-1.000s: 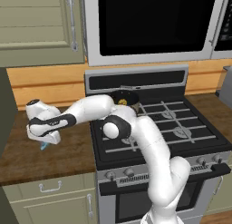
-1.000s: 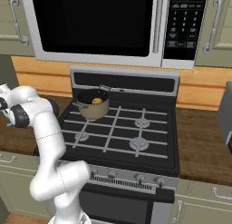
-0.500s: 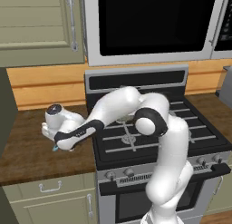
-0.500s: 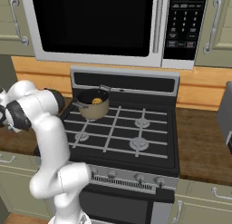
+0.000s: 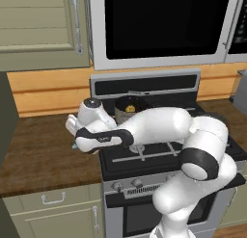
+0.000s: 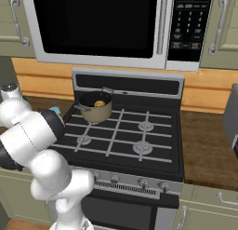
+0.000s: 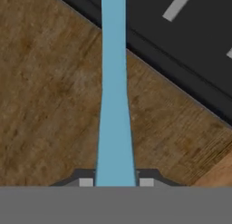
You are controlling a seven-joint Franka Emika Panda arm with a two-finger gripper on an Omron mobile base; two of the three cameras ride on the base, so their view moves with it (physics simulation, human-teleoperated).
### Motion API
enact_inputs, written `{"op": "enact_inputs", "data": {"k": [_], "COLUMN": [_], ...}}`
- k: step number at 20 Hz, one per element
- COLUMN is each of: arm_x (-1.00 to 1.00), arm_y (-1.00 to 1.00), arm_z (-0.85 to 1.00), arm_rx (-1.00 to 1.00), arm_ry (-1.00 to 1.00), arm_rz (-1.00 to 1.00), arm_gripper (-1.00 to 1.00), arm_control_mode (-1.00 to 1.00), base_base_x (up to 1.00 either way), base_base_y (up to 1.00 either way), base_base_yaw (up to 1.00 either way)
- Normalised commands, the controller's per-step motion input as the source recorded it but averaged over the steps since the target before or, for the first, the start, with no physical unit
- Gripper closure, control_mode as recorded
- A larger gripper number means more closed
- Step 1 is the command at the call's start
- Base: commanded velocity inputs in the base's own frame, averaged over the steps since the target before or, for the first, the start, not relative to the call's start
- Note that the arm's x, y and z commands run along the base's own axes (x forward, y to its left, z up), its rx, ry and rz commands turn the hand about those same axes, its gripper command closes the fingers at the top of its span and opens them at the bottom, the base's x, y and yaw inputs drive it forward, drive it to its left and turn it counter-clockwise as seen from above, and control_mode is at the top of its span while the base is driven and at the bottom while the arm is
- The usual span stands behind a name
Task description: Put the squash and avocado in the pot. Retrieve the spatula and lightly stir the vegetables in the pot.
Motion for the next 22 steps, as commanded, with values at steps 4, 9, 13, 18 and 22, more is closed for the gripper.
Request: {"op": "enact_inputs", "data": {"k": [4,9,13,18,22], "arm_x": [-0.35,-0.03,0.00,0.00,0.00], "arm_y": [-0.60,-0.35,-0.45,-0.78,-0.86], "arm_z": [0.60,0.17,0.64,0.96,0.44], "arm_rx": [0.17,0.27,0.44,0.47,0.44], "arm_ry": [0.00,0.00,0.00,0.00,0.01], "arm_rz": [-0.01,0.00,0.05,0.09,0.09], "arm_gripper": [1.00,1.00,1.00,1.00,1.00], "arm_control_mode": [-1.00,-1.00,-1.00,-1.00,-1.00], "base_base_x": [0.00,0.00,0.00,0.00,0.00], "base_base_y": [0.00,0.00,0.00,0.00,0.00], "base_base_yaw": [0.00,0.00,0.00,0.00,0.00]}}
